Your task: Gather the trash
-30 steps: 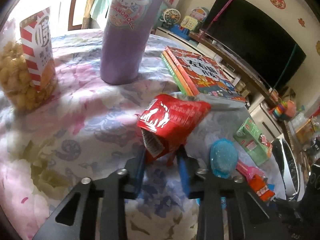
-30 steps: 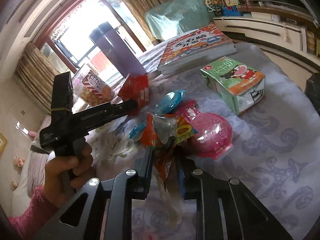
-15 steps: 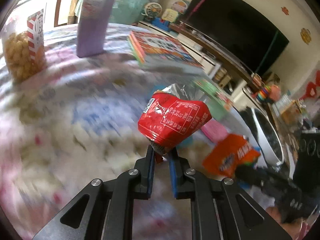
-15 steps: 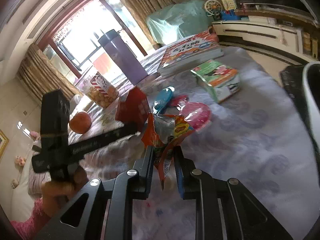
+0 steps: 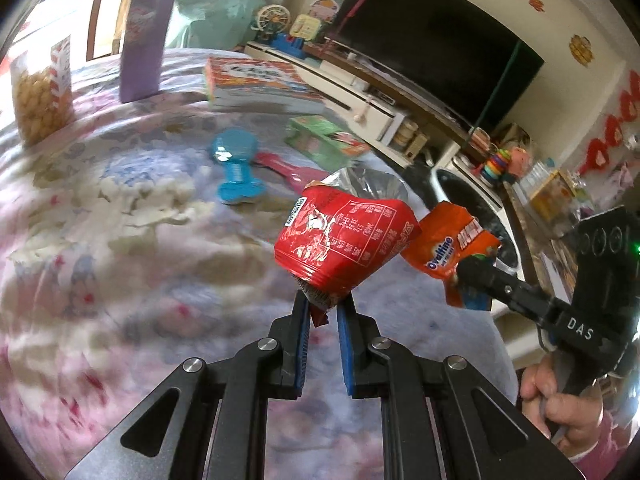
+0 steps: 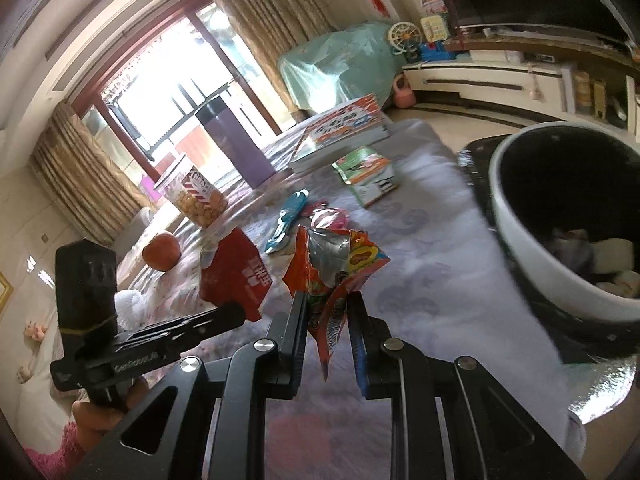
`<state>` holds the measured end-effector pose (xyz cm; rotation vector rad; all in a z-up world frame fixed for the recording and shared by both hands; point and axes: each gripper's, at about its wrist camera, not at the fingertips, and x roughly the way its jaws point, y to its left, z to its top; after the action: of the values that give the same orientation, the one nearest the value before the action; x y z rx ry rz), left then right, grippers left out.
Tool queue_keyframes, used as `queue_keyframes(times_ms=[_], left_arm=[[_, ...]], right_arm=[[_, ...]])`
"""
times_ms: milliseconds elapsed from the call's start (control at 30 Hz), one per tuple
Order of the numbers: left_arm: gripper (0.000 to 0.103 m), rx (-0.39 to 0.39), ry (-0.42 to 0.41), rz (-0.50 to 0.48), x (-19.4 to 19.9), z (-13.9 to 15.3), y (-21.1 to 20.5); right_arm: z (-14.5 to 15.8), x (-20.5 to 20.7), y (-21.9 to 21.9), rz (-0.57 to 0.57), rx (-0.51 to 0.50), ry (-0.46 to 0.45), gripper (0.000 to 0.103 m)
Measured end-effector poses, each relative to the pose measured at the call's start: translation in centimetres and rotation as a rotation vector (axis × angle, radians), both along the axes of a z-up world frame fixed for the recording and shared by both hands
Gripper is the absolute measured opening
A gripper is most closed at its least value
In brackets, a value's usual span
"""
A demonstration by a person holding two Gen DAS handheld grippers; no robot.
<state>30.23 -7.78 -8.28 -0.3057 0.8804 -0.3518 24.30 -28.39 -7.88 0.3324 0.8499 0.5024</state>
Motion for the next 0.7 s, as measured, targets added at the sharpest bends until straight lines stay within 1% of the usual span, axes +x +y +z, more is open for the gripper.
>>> queue_keyframes(times_ms=[233, 467, 567, 700], left_arm=[[0.012, 0.009, -0.024, -0.054, -1.6, 1.5, -3.5], [0.012, 0.022, -0.024, -0.096, -1.5, 1.7, -6.6], [0.012, 0.041, -0.027, -0.110, -1.6, 1.8, -7.8], [0.012, 0.100, -0.044, -0.115, -1.9, 2.2, -9.5]], right_arm=[[1.0, -1.6, -3.5, -0.056, -0.004, -0.025, 0.020], [1.4, -2.8, -7.1, -0.122, -0.011, -0.035, 0.020], [1.5, -3.1, -8.3, -0.141, -0.016, -0.037, 0.020], [1.6, -3.5, -9.6, -0.167, -0.016, -0.043, 0.020]])
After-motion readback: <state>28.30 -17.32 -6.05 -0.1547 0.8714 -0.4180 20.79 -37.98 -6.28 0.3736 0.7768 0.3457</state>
